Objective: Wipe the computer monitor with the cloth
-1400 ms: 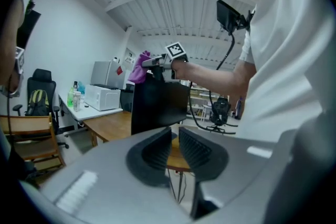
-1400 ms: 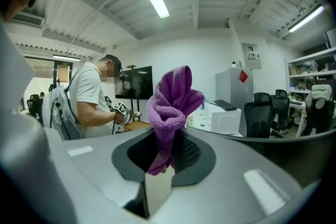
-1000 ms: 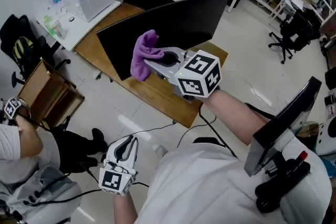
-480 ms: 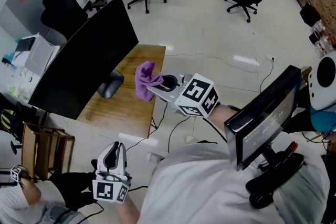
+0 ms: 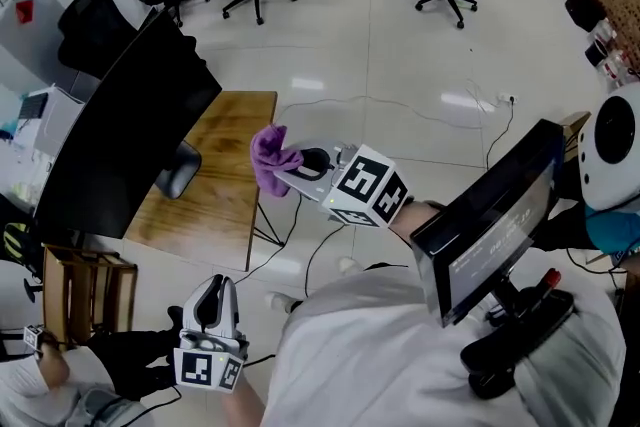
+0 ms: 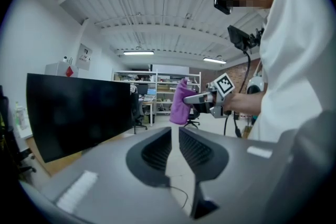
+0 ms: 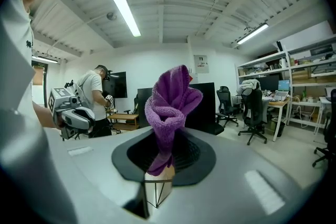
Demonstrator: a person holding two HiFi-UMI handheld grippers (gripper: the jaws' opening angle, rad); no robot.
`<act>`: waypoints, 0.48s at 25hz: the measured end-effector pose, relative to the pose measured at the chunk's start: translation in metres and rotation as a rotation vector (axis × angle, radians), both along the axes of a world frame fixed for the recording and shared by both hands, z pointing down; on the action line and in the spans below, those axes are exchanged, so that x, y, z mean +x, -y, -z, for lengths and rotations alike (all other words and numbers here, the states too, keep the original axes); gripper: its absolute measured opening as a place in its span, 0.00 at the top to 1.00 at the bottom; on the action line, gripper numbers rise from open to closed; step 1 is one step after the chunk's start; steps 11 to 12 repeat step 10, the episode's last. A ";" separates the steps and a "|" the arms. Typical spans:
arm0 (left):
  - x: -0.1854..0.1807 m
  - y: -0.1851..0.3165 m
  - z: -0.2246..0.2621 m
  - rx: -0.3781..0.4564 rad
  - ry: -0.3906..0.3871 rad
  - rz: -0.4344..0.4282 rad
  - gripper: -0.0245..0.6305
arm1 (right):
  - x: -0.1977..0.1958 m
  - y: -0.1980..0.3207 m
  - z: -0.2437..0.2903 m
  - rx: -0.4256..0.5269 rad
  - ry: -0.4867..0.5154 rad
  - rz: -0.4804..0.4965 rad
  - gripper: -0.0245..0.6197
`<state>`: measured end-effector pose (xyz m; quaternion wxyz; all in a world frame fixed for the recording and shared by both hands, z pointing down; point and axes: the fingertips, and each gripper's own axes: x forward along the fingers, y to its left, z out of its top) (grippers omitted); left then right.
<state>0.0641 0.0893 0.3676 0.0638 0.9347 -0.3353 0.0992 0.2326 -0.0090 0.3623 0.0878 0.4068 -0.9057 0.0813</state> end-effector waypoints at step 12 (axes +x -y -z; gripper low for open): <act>0.025 -0.014 -0.003 0.004 0.011 0.017 0.86 | 0.016 -0.010 -0.006 0.000 0.006 0.032 0.88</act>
